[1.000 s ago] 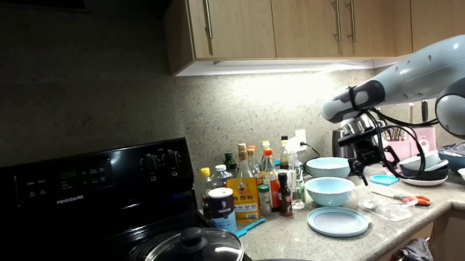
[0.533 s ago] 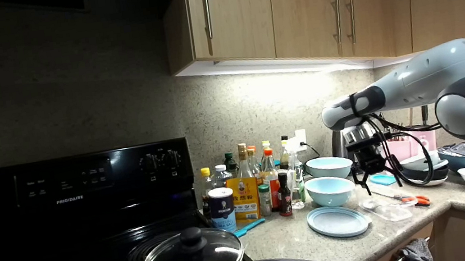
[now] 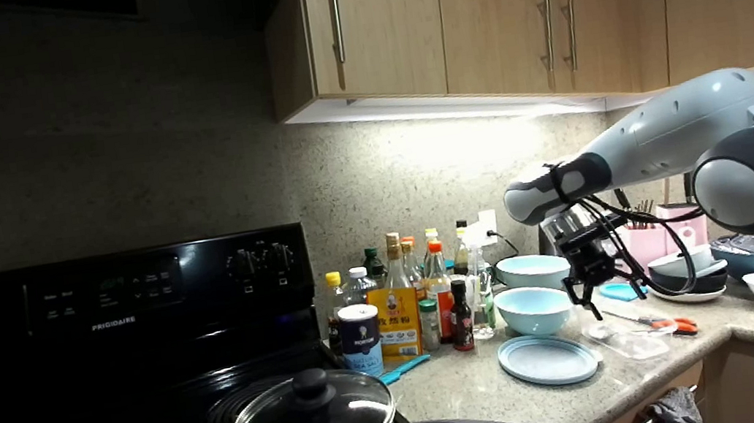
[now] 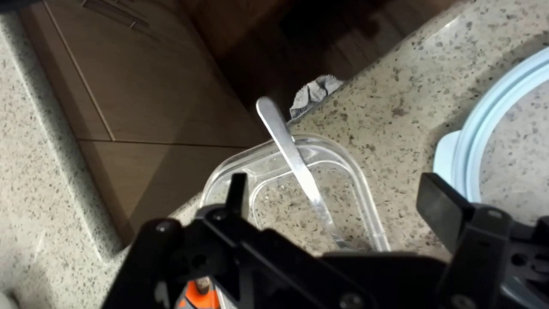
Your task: Move the glass bowl to the right and the clear bowl to the left
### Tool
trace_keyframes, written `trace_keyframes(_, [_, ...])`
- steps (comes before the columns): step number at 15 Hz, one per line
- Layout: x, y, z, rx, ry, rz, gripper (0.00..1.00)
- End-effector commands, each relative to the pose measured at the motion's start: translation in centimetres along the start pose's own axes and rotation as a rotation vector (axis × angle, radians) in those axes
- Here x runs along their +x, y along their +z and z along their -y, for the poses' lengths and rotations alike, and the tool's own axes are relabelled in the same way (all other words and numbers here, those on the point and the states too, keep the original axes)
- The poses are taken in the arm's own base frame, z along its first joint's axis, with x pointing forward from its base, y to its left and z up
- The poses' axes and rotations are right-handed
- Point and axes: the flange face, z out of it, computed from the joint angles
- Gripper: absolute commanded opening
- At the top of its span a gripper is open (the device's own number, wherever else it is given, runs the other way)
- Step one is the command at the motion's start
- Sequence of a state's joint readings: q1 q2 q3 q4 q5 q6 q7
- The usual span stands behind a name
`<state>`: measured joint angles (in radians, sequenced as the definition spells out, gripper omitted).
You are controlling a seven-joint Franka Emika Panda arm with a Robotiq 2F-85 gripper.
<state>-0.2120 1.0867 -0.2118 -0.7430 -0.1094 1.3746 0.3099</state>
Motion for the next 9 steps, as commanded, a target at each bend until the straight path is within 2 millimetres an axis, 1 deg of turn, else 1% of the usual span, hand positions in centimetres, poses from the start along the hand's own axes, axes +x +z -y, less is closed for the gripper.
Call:
trace_keyframes(1, [-1.1,0.3,3.4,-0.094,-0.089,-0.008,1.0])
trace_keyframes(3, [-1.5,1.3,4.9,-0.117,-0.098,0.021,1.0])
trace_keyframes(4, [-1.5,2.0,5.3,-0.12,-0.103,0.033,1.0])
trace_keyframes(5, [-1.0,2.5,5.5,-0.11,-0.07,0.019,1.0])
trace_keyframes(6, [-1.6,1.9,6.0,-0.095,-0.08,0.017,1.0])
trace_keyframes(8, [-1.4,2.5,6.3,-0.1,-0.082,0.024,1.0])
trace_keyframes(9, [-1.1,2.7,6.1,-0.105,-0.115,0.019,1.0])
